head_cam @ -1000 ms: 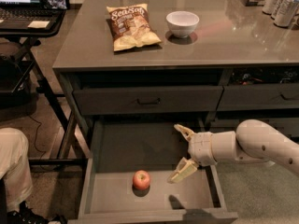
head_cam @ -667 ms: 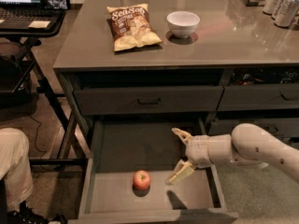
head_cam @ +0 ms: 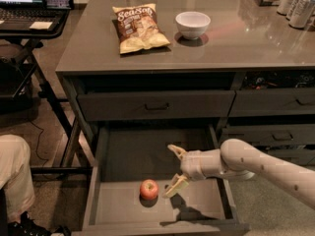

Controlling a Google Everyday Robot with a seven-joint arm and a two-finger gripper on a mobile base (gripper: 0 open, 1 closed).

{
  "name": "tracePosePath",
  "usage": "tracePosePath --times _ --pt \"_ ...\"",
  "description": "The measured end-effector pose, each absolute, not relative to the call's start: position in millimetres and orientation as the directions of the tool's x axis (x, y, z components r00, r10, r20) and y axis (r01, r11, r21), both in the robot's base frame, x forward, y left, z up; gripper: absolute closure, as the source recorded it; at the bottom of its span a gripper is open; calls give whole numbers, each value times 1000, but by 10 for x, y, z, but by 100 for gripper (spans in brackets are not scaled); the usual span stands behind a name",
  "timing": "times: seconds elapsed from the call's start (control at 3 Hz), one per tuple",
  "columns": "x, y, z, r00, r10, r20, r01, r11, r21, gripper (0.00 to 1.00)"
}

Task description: Pick apple from middle drawer and place on counter

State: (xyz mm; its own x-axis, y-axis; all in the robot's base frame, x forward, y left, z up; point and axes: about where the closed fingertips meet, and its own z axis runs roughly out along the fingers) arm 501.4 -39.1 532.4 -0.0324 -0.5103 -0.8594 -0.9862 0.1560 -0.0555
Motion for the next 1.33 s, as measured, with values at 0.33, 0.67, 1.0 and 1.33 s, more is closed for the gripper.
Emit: tracePosePath --times 0.33,0.67,1.0,1.33 --pt "4994 -147 4988 -57 -500 -864 -989 147 -19 0" --pt "4981 12 4632 -105 -501 -859 -988 153 31 0" --pt "5030 107 4297 -145 -529 -836 -984 168 65 0" --pt "5070 146 4043 -174 -559 -811 -979 188 81 0"
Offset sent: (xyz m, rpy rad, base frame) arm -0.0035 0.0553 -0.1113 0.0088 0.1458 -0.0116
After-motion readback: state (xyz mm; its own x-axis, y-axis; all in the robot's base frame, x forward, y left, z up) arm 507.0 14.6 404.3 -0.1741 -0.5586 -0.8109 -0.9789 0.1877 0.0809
